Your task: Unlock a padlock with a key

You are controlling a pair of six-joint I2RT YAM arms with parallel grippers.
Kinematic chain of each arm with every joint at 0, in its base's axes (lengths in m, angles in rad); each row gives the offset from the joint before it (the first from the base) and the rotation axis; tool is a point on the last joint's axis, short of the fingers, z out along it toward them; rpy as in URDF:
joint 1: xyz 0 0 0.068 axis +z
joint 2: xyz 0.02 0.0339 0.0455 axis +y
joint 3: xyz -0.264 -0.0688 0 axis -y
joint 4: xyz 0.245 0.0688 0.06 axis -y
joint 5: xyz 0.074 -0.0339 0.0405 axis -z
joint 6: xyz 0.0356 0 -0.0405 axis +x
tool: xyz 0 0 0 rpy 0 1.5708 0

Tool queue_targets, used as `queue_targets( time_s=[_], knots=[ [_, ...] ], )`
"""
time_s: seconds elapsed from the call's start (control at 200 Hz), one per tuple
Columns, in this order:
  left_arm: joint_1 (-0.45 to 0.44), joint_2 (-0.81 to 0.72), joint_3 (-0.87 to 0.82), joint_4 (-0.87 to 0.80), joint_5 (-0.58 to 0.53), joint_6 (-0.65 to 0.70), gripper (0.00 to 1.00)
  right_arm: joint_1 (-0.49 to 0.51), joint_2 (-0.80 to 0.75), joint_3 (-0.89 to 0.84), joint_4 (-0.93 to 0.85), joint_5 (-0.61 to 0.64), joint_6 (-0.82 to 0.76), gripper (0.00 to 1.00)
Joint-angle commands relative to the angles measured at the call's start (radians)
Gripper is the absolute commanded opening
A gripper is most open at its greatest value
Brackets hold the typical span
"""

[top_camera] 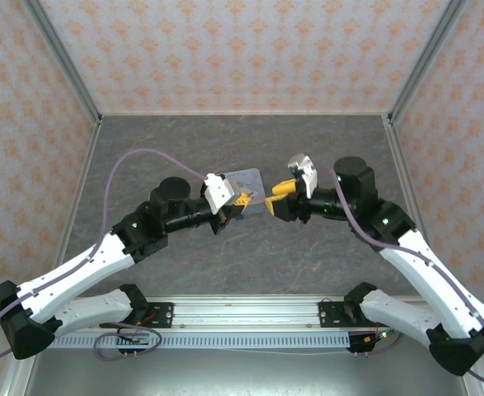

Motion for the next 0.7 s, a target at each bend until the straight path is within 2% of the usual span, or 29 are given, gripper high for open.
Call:
queue_targets(
  time_s=[0.0,0.155,0.305,0.47,0.57,0.696],
  knots=[
    [-0.006,-0.004,0.090,-0.331,0.008,0.120,0.00,0.001,-0.075,-0.076,0.029,0.015,-0.352,0.50],
    [-0.017,0.041,0.236,-0.580,-0.042,0.225,0.00,0.001,-0.081,-0.090,-0.009,-0.039,-0.562,0.53],
    [-0.033,0.132,0.399,-0.801,-0.109,0.299,0.00,0.001,-0.029,-0.089,0.004,-0.093,-0.626,0.53],
    [-0.060,0.228,0.543,-0.976,-0.173,0.360,0.00,0.004,-0.002,-0.169,0.224,-0.162,-0.534,0.53],
    [-0.069,0.264,0.594,-1.028,-0.193,0.383,0.00,0.018,0.003,-0.234,0.394,-0.182,-0.453,0.53],
    [-0.072,0.301,0.647,-1.075,-0.202,0.409,0.00,0.050,0.023,-0.283,0.500,-0.182,-0.400,0.53]
  ],
)
